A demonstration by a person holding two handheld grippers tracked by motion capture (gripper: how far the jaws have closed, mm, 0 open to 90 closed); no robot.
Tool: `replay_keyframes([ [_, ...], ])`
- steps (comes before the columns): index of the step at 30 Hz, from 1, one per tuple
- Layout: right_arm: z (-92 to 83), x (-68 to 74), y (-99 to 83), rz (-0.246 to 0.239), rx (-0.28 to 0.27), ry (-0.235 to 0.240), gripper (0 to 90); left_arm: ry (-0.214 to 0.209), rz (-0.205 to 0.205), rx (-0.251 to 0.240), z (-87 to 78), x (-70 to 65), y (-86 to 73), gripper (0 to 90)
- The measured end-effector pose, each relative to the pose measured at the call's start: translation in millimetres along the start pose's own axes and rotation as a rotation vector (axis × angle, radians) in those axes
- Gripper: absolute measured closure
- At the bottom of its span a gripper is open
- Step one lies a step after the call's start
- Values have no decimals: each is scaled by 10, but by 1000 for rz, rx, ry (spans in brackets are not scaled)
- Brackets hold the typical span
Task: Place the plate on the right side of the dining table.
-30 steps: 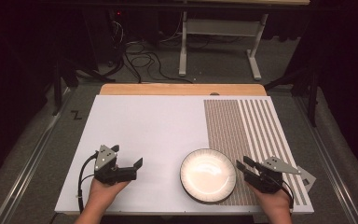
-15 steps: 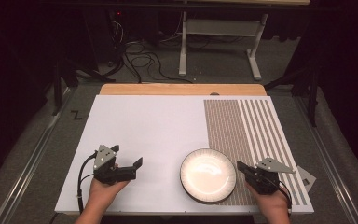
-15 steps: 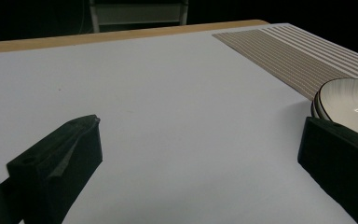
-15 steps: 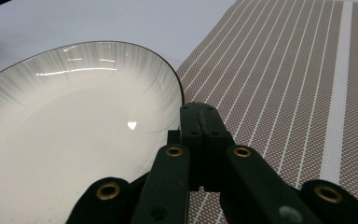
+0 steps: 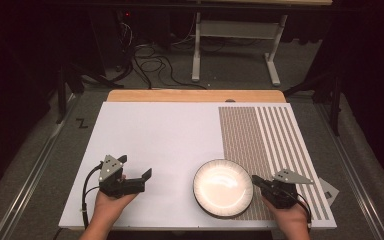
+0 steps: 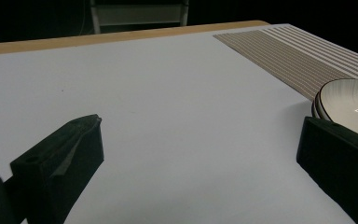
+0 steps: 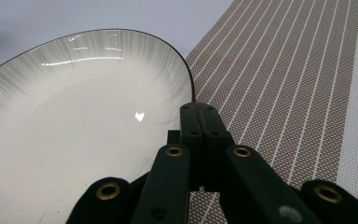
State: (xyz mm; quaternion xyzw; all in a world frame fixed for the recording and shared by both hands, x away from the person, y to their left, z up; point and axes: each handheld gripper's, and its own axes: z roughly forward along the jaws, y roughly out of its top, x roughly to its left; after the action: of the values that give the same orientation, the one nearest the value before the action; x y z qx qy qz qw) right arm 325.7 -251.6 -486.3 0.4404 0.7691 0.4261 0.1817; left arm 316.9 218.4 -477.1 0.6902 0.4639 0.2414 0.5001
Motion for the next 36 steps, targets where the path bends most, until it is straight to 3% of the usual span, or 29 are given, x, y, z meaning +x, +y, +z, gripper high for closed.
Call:
replay_keyframes([
  [7,2,-10,0,7,-1,7,900,-15,11,-10,8,3,-2,56],
  [30,9,17,6,16,12,14,900,-20,-9,-17,-10,30,4,43],
  [36,75,128,21,-21,29,38,900,-23,-13,-21,-13,30,4,43],
])
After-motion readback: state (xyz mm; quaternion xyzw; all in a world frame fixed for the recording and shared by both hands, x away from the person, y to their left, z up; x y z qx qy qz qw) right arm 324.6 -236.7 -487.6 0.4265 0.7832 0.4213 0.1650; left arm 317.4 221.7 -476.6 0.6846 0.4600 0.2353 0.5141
